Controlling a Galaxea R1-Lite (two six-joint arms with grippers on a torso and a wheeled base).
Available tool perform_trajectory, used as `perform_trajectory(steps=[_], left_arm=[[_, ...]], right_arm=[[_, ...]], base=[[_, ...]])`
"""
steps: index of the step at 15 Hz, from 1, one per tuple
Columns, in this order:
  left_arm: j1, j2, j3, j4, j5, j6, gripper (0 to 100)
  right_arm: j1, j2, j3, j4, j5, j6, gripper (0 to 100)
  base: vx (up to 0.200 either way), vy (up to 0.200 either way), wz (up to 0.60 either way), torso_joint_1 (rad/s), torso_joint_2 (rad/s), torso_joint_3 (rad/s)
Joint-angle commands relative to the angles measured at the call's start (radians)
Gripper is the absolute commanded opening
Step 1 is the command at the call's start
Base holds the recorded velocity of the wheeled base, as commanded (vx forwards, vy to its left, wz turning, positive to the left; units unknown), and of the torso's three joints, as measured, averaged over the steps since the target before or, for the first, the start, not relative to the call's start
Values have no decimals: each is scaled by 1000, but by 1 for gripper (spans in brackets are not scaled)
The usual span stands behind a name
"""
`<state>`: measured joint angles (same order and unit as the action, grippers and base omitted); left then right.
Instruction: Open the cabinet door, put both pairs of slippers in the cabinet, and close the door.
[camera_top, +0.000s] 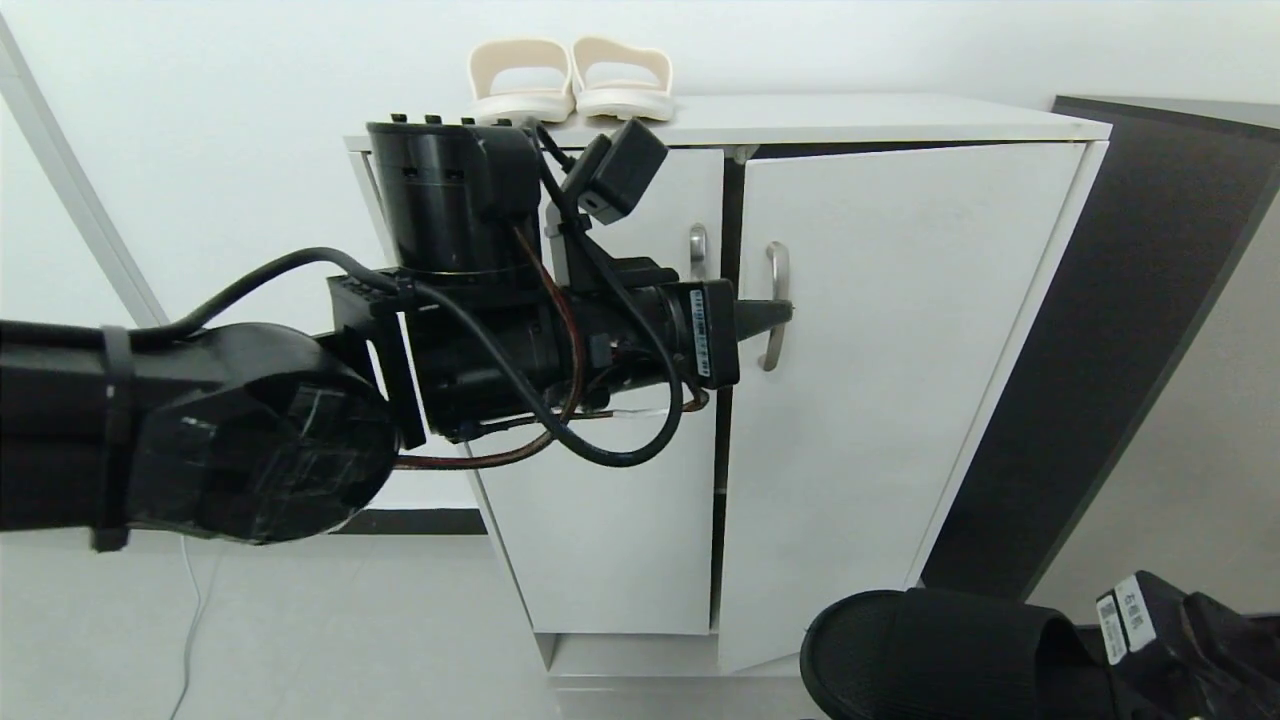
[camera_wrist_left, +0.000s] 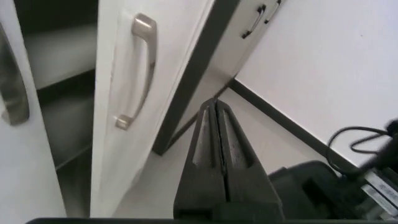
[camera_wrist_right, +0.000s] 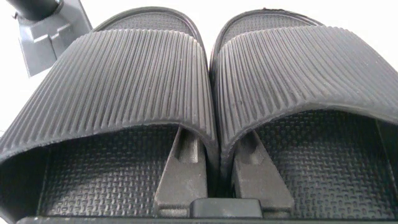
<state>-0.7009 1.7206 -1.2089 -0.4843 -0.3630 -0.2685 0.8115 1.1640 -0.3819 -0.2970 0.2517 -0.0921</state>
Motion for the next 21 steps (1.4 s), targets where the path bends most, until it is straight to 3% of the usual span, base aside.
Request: perform_trajectory(steps=[1,4,12,18,21], left_arm=[[-8,-62,28,0,6,0,0],[52,-39,20,-34,-1,-6,0],[109,128,-139,-63,9,-12,0],[119,212,-256,-40,19,-40,0],[104,228,-262,-47,19,-40,0]], right_arm=[[0,-21,9,-1,1,-6,0],[0,-21,8,-1,1,-6,0],[0,-21,15,-1,1,-8,0],[0,-18,17,1,3,-8,0],[0,-17,20,1,1,-9,0]], base=[[0,0,0,0,0,0],[0,0,0,0,0,0],[0,0,0,0,0,0],[0,0,0,0,0,0],[0,0,0,0,0,0]])
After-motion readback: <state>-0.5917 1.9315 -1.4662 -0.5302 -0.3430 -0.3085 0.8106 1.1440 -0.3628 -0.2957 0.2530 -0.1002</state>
